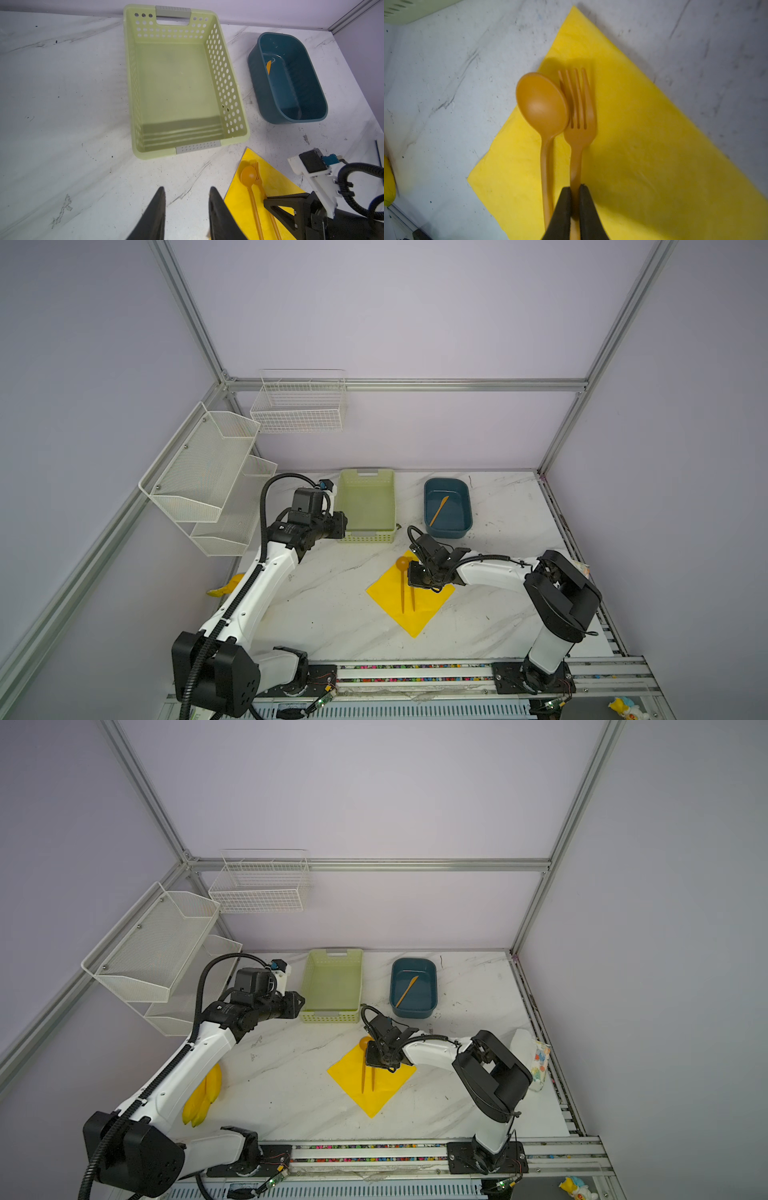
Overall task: Place the utensils on the paper napkin and roll it up
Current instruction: 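Lower the fork with the right gripper flat onto the napkin next to the spoon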
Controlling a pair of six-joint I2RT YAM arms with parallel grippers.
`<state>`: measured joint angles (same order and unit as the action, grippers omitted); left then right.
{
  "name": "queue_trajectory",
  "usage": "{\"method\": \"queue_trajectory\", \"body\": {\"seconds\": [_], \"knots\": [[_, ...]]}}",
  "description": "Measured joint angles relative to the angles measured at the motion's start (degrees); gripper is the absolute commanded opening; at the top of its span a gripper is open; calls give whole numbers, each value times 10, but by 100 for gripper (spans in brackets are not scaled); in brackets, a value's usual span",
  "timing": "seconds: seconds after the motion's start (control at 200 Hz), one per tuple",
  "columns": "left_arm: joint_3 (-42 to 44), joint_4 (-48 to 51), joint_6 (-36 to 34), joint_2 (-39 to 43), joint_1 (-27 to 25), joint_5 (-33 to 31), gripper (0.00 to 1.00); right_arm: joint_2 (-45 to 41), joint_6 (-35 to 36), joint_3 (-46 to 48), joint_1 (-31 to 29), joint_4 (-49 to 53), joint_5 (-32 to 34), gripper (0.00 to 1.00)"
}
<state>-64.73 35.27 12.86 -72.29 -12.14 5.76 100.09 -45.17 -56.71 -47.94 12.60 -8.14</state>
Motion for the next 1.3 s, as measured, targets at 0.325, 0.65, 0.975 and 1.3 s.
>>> {"method": "queue_trajectory", "body": {"seconds": [0.325, 0.65, 0.975, 1.3], "knots": [[0, 0, 0, 0, 0, 0, 35, 0, -3, 0, 0, 0, -3, 17], [0, 0, -4, 0, 0, 0, 35, 0, -7, 0, 0, 1, -4, 19], [0, 0, -5, 0, 0, 0, 35, -16, -7, 0, 0, 21, -3, 23], [0, 0, -5, 0, 0, -1, 35, -65, -3, 15, 0, 35, -12, 14]]}}
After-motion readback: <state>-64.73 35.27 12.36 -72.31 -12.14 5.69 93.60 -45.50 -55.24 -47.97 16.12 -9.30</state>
